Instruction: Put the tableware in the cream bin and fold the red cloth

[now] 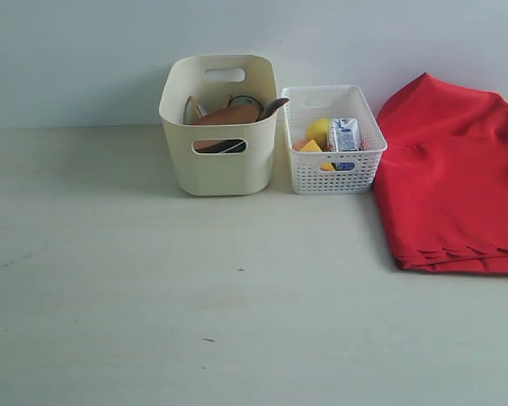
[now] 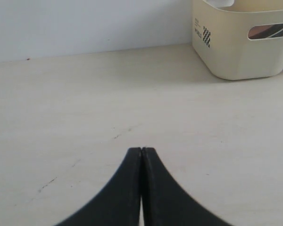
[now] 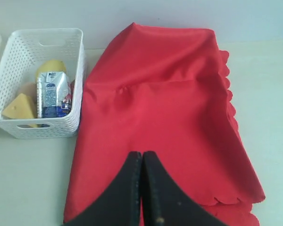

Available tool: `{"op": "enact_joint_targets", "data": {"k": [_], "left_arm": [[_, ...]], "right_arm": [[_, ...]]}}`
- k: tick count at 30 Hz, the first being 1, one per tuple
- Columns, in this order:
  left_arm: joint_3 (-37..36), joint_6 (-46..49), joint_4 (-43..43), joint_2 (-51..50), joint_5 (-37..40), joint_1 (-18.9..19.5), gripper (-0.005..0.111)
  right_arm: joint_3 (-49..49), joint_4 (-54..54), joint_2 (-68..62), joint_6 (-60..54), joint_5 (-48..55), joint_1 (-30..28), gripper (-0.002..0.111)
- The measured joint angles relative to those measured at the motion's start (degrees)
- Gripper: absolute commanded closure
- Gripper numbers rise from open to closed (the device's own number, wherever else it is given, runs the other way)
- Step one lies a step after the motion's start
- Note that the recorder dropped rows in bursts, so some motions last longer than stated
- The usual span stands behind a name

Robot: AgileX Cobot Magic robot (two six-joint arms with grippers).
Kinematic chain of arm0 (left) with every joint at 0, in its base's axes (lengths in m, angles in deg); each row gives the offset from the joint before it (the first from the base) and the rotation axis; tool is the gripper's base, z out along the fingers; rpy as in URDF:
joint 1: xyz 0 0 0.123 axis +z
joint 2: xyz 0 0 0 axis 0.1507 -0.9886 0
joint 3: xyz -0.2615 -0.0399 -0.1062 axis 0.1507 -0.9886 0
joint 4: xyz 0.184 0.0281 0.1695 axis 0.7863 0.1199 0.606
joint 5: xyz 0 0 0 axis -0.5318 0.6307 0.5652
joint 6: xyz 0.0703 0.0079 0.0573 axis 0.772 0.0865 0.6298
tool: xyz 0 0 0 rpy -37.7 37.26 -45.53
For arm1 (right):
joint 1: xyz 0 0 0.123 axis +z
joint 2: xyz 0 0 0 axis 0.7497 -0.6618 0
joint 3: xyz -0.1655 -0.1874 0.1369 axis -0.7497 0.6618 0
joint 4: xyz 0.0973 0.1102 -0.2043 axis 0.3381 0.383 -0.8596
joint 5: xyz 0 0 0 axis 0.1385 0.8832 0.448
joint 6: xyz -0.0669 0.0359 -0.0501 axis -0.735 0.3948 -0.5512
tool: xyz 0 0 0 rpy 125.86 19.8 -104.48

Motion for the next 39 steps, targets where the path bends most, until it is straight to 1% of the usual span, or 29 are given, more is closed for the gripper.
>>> {"op": "enact_joint_targets", "data": {"k": [6,12,19,22,30,34,39], "left_arm": [[0.0,0.0,0.0,0.0,0.0,0.0,0.107],[0.0,0.0,0.0,0.0,0.0,0.0,0.107],[0.0,0.0,0.0,0.0,0.0,0.0,0.107],[0.0,0.0,0.0,0.0,0.0,0.0,0.107],[0.0,0.0,0.0,0.0,0.0,0.0,0.107],[0.0,0.0,0.0,0.0,0.0,0.0,0.107],[0.0,0.0,0.0,0.0,0.0,0.0,0.107]], "right_arm": [[5.8,0.0,14.3,-0.6,1.0,0.2,0.108],[6.5,0.0,27.2,-5.3,3.9,0.2,0.108],[6.5,1.1,36.3,-7.2,6.3,0.8,0.108],[6.5,3.3,38.4,-7.7,6.9,3.2,0.108],[6.9,4.9,43.3,-8.6,9.4,10.3,0.108],[10.6,5.1,47.5,-8.6,9.0,13.1,0.108],[18.2,5.7,53.0,-8.7,4.9,16.7,0.108]]}}
